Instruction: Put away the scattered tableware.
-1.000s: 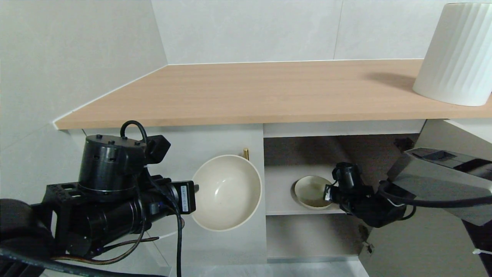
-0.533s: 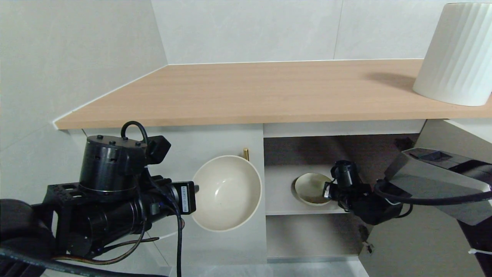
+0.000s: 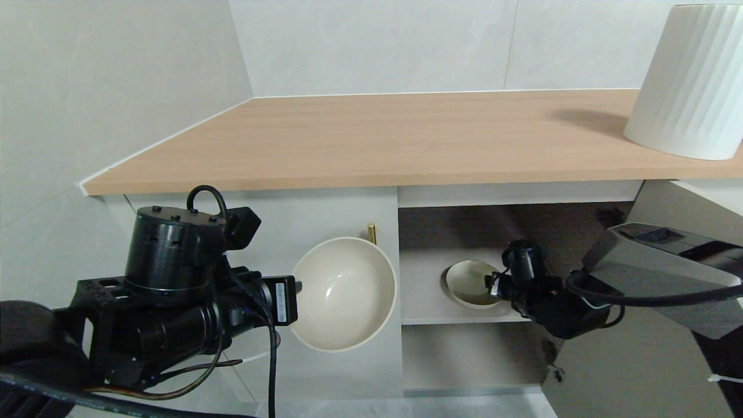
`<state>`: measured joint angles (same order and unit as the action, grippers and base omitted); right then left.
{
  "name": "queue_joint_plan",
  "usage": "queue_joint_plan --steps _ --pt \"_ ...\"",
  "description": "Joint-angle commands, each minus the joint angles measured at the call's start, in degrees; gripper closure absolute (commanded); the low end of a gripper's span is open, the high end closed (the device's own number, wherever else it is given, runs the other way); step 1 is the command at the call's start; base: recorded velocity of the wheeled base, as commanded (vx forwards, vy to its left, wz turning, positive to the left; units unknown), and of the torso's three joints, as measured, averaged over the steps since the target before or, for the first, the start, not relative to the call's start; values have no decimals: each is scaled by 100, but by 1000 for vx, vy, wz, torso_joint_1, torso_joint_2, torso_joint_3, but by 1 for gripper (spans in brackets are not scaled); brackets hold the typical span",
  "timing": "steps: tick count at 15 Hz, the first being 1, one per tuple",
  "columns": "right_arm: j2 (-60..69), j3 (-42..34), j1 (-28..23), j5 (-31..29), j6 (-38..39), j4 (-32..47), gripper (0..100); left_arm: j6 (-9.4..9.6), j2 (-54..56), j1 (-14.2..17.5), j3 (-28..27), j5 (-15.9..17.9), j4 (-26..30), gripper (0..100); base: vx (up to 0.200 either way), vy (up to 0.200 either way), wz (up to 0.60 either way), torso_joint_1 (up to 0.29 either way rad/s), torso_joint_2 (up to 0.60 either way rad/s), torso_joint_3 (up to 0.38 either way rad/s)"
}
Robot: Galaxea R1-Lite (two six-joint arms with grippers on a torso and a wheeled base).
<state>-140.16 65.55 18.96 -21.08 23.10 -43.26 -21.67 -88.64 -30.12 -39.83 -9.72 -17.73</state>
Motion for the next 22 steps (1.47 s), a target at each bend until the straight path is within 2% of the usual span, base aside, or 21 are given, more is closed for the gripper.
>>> queue_joint_plan --steps 1,3,5,7,9,11,13,15,16,19,22 --pt "120 -60 3 7 1 -7 0 -3 -57 -11 1 -4 -3 100 0 0 0 0 0 0" --pt "392 -306 20 34 1 -7 0 -3 -110 -108 -8 -4 -3 100 0 0 0 0 0 0" --pt "1183 -947 223 227 -43 73 0 5 -224 -486 45 5 314 100 0 0 0 0 0 0" --pt "1878 -1413 398 745 -157 160 0 5 -391 -776 36 -4 630 100 0 0 0 0 0 0" --pt "2625 -1738 644 1115 -368 679 0 67 -699 -943 -52 -13 744 100 0 0 0 0 0 0" --pt "3354 -1932 996 1449 -447 1294 0 260 -1129 -952 -157 -30 753 100 0 0 0 0 0 0" --pt "3891 -2020 1312 1747 -500 1918 0 251 -1455 -1075 -298 -30 753 100 0 0 0 0 0 0" --pt "4154 -2029 1576 1932 -570 2279 0 234 -1560 -1250 -368 -30 753 100 0 0 0 0 0 0" --pt "4295 -2072 1866 1958 -570 2498 0 234 -1630 -1382 -377 -39 753 100 0 0 0 0 0 0" --pt "4145 -2152 2323 1932 -587 2542 0 225 -1657 -1444 -377 -39 753 100 0 0 0 0 0 0" --pt "3794 -2143 2534 1835 -579 2525 0 199 -1648 -1593 -368 -57 753 100 0 0 0 0 0 0"
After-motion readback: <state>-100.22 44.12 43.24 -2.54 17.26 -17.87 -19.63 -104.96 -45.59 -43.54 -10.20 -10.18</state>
